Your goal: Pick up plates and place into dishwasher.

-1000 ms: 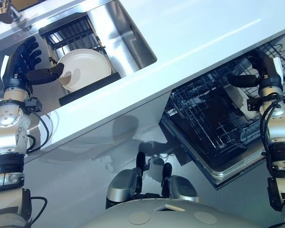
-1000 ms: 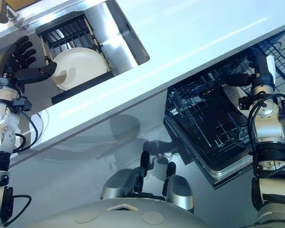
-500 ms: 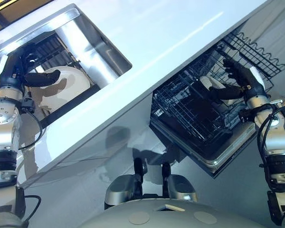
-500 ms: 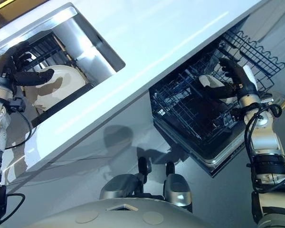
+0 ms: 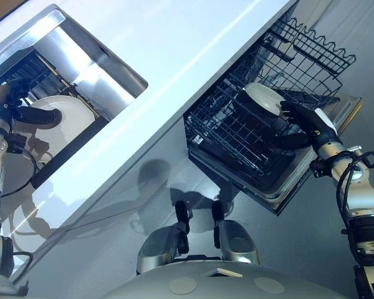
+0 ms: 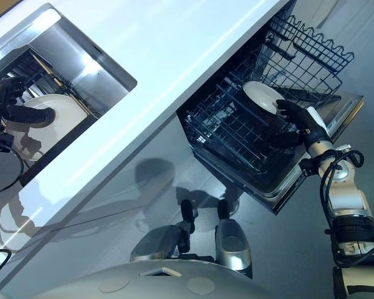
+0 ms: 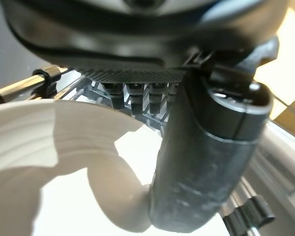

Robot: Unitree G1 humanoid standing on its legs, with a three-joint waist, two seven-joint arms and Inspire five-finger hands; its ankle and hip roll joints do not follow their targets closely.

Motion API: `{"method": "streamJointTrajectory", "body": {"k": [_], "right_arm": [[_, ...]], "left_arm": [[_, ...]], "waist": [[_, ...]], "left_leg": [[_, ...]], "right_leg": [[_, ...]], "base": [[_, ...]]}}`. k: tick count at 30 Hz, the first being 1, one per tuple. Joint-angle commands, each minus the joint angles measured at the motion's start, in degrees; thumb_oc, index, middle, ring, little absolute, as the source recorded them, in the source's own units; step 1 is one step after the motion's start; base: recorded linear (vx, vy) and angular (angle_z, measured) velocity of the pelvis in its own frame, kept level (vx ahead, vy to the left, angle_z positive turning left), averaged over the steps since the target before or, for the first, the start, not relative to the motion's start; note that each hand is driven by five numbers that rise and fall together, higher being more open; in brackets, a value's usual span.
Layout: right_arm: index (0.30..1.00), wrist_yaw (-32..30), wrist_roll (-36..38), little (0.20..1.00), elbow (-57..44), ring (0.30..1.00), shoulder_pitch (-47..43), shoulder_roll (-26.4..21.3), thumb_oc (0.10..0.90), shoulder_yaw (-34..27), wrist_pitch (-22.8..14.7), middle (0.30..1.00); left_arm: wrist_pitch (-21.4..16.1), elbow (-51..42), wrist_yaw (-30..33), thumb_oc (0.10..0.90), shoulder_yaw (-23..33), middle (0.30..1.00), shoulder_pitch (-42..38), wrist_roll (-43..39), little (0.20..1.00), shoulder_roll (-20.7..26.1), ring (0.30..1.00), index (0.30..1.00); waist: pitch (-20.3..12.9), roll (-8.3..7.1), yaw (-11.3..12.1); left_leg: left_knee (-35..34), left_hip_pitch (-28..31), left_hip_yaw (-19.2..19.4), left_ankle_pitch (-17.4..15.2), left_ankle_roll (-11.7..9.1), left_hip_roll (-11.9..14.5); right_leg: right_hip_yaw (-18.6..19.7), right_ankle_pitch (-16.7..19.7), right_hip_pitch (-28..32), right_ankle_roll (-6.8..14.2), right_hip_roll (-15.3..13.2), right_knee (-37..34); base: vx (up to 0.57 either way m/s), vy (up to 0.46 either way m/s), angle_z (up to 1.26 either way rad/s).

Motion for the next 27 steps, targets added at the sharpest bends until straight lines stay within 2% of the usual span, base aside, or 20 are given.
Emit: {"method": "streamJointTrajectory", "body": {"k": [1, 5, 7, 8, 9, 10, 12, 13, 20, 23, 27], "right_arm": [[0.9, -0.74, 3.25, 0.9, -5.36, 0.9, -3.01, -5.06, 0.8, -0.47, -5.86, 0.9], [0.9, -0.69, 4.08, 0.9, -5.5, 0.9, -2.18, -4.91, 0.8, -0.41, -5.56, 0.9], [0.9, -0.67, 4.22, 0.9, -5.37, 0.9, -1.69, -4.67, 0.8, -0.44, -5.46, 0.9], [0.9, -0.68, 4.29, 0.9, -5.36, 0.9, -1.62, -4.61, 0.8, -0.42, -5.43, 0.9], [0.9, -0.58, 4.12, 0.9, -5.2, 0.9, -1.26, -4.33, 0.8, -0.63, -5.48, 0.9], [0.9, -0.55, 4.2, 0.9, -5.01, 0.9, -1.01, -4.29, 0.8, -0.67, -5.46, 0.9], [0.9, -0.38, 4.4, 0.9, -4.2, 0.9, -0.62, -3.58, 0.8, -0.83, -5.65, 0.9], [0.9, -0.3, 4.54, 0.9, -4.09, 0.9, -0.43, -3.21, 0.8, -0.92, -5.67, 0.9], [0.9, -0.43, 5.07, 0.9, -4.7, 0.9, 1.41, -1.3, 0.8, -1.62, -4.52, 0.9], [0.9, -0.53, 5.35, 0.9, -4.5, 0.9, 1.63, -0.36, 0.8, -1.48, -4.56, 0.9], [0.9, -0.32, 5.57, 0.9, -4.23, 0.9, 1.4, 1.1, 0.8, -0.32, -4.07, 0.9]], "left_arm": [[2.83, 3.61, -4.18, 0.8, -1.1, 0.9, -2.69, 3.95, 0.9, 6.7, 0.9, 0.9], [5.23, 5.07, -12.52, 0.8, -1.67, 0.9, -1.75, 3.05, 0.9, 7.31, 0.9, 0.9], [4.82, 5.5, -14.96, 0.676, -1.45, 0.794, -0.65, 2.1, 0.776, 7.19, 0.794, 0.794], [4.65, 5.52, -15.34, 0.504, -1.35, 0.646, -0.44, 1.88, 0.604, 7.15, 0.646, 0.646], [4.62, 5.33, -16.51, 0.405, -0.88, 0.561, 0.28, 1.19, 0.505, 7.01, 0.561, 0.561], [4.35, 5.21, -17.6, 0.377, -0.61, 0.538, 0.96, 0.8, 0.477, 6.95, 0.538, 0.538], [3.63, 5.0, -19.16, 0.133, 0.01, 0.328, 2.2, 1.98, 0.233, 6.8, 0.328, 0.328], [3.6, 4.75, -19.97, 0.1, 0.25, 0.3, 2.84, 2.56, 0.2, 6.69, 0.3, 0.3], [2.1, -1.0, -25.63, 0.1, 3.56, 0.3, 8.44, -1.98, 0.2, 4.63, 0.3, 0.3], [0.45, -3.73, -23.92, 0.1, 4.48, 0.3, 9.61, -5.16, 0.2, 2.92, 0.3, 0.3], [-3.7, -7.48, -20.19, 0.1, 5.91, 0.3, 10.52, -8.48, 0.2, 0.08, 0.3, 0.3]], "waist": [[-1.43, -0.35, -0.63], [-1.43, -0.64, -0.21], [-1.59, -0.61, 0.04], [-1.62, -0.6, 0.05], [-1.8, -0.55, 0.21], [-2.12, -0.48, 0.42], [-2.82, -0.22, 0.91], [-3.14, -0.09, 1.12], [-5.83, 0.76, 2.5], [-6.81, 0.73, 2.92], [-8.36, 0.64, 3.73]], "left_leg": [[13.85, -5.14, 0.18, -11.76, 0.59, -2.6], [14.56, -5.6, -0.13, -11.88, 0.58, -2.61], [14.34, -5.35, -0.48, -11.79, 0.5, -2.67], [14.25, -5.26, -0.55, -11.77, 0.49, -2.68], [13.99, -5.0, -0.85, -11.68, 0.48, -2.76], [13.59, -4.57, -1.11, -11.63, 0.39, -2.84], [12.51, -3.64, -1.63, -11.27, 0.21, -2.9], [11.75, -3.2, -1.97, -10.93, 0.13, -2.94], [5.15, 0.37, -4.65, -8.35, -0.24, -2.91], [4.13, 1.34, -5.17, -8.2, -0.28, -2.84], [3.54, 2.67, -5.72, -8.21, -0.45, -2.49]], "right_leg": [[-0.23, 1.88, -5.44, 4.79, -1.85, 2.4], [-0.58, 2.22, -5.29, 4.91, -1.95, 2.1], [-0.9, 2.19, -4.99, 4.94, -1.96, 1.88], [-0.95, 2.18, -4.91, 4.95, -1.95, 1.82], [-1.11, 2.09, -4.74, 4.94, -1.93, 1.75], [-1.49, 2.02, -4.21, 4.98, -1.98, 1.39], [-2.34, 1.79, -3.4, 5.03, -1.98, 1.06], [-2.67, 1.65, -3.02, 5.04, -1.89, 0.92], [-4.97, -0.1, -0.88, 4.94, -0.9, 1.01], [-5.72, -0.66, -0.09, 4.79, -0.76, 1.09], [-7.03, -2.0, 2.18, 3.94, -0.35, 0.83]], "base": [[-0.02, -0.003, -0.13], [-0.01, -0.025, -0.05], [-0.01, -0.038, -0.03], [-0.01, -0.039, 0.0], [-0.01, -0.055, 0.02], [0.0, -0.087, 0.02], [0.02, -0.094, 0.07], [0.02, -0.063, 0.1], [0.01, -0.096, 0.13], [0.0, -0.114, 0.12], [-0.02, -0.141, 0.09]]}}
